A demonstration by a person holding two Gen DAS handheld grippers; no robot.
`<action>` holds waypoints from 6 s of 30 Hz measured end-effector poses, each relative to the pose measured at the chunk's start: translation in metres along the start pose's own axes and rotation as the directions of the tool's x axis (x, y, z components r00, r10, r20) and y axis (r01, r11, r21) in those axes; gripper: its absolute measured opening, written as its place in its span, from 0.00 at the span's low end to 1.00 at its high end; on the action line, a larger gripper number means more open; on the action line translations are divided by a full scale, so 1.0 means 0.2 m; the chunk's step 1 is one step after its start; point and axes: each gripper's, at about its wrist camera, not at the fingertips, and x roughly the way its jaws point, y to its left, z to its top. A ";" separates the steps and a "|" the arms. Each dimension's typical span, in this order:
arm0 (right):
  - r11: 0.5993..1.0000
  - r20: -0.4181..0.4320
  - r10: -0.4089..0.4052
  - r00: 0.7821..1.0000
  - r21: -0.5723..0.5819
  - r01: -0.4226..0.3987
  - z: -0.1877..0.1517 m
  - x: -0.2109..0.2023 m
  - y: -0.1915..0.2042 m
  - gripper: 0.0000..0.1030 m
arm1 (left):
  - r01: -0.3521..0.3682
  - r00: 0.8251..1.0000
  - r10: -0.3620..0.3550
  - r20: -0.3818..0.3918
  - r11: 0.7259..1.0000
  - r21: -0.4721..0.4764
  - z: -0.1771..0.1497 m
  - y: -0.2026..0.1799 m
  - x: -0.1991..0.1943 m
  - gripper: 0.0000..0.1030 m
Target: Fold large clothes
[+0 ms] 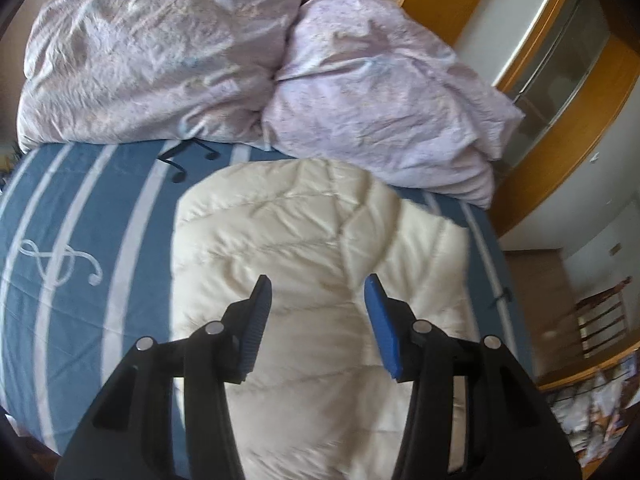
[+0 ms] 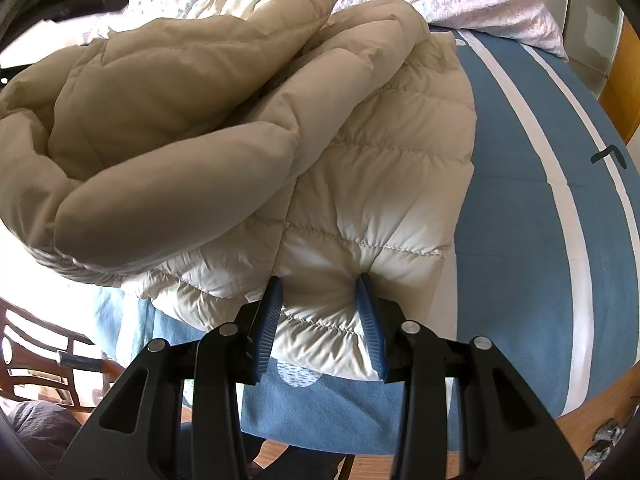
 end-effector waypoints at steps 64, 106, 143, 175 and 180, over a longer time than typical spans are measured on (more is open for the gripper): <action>0.994 0.247 -0.105 0.963 0.039 0.098 0.41 -0.34 -0.15 0.39 | -0.059 0.994 0.072 -0.082 0.986 0.156 -0.29 -0.09 0.47 0.51; 0.984 0.055 -0.179 0.982 0.021 0.178 0.50 0.21 -0.19 0.08 | 0.027 0.996 -0.010 -0.094 0.983 0.183 -0.30 -0.10 0.47 0.52; 0.990 0.281 -0.138 0.950 0.032 0.135 0.70 -0.14 0.06 0.38 | -0.033 0.999 0.032 0.009 0.976 0.213 -0.15 0.02 0.27 0.57; 0.958 0.220 -0.278 0.935 0.130 0.254 0.58 0.23 -0.15 0.37 | -0.080 0.997 0.080 0.012 0.961 0.266 -0.15 0.06 0.56 0.73; 0.958 0.258 -0.280 0.925 0.135 0.253 0.54 0.24 -0.15 0.37 | -0.079 0.997 0.076 0.021 0.959 0.273 -0.17 0.06 0.59 0.76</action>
